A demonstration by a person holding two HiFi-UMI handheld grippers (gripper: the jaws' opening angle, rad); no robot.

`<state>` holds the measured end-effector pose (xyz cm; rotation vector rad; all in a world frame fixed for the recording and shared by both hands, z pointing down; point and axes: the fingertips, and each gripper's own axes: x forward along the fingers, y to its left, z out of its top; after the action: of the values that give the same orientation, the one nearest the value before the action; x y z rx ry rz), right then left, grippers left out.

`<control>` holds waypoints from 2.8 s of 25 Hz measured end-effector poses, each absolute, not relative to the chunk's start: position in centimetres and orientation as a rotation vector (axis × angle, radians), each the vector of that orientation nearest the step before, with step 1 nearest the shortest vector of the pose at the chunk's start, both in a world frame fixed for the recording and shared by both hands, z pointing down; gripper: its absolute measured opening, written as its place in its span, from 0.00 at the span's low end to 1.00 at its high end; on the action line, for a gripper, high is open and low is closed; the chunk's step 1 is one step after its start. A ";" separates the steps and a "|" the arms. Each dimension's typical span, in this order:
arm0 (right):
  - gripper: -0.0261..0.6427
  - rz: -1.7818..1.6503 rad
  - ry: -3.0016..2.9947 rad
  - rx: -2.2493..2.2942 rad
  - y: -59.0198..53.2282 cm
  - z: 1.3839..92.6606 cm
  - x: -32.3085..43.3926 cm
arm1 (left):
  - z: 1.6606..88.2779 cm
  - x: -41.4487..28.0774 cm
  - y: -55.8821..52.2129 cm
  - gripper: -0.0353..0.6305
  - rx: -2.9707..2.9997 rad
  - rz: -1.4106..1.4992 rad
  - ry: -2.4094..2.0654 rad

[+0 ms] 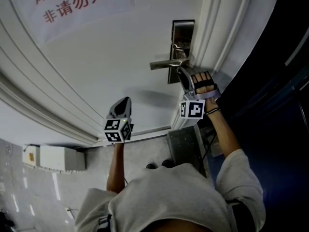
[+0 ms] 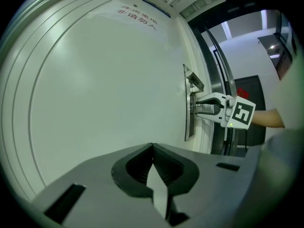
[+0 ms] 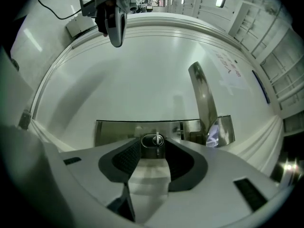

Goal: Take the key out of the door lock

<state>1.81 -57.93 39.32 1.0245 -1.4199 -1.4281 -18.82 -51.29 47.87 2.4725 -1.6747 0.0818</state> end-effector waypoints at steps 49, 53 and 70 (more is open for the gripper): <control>0.08 -1.438 -1.363 1.075 -55.8 38.8 2.1 | 48.7 -17.9 -50.3 0.08 2.463 0.077 -1.644; 0.08 -1.418 -1.426 1.103 -54.8 38.7 2.4 | 48.3 -17.1 -50.2 0.08 2.484 0.076 -1.627; 0.08 -0.574 -2.321 1.504 -53.4 39.1 3.8 | 47.5 -18.1 -49.7 0.08 2.482 0.080 -1.666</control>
<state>3.84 -53.42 39.05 1.5043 -2.3213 -0.5738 -18.15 -49.68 47.50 2.4819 -1.6661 0.0797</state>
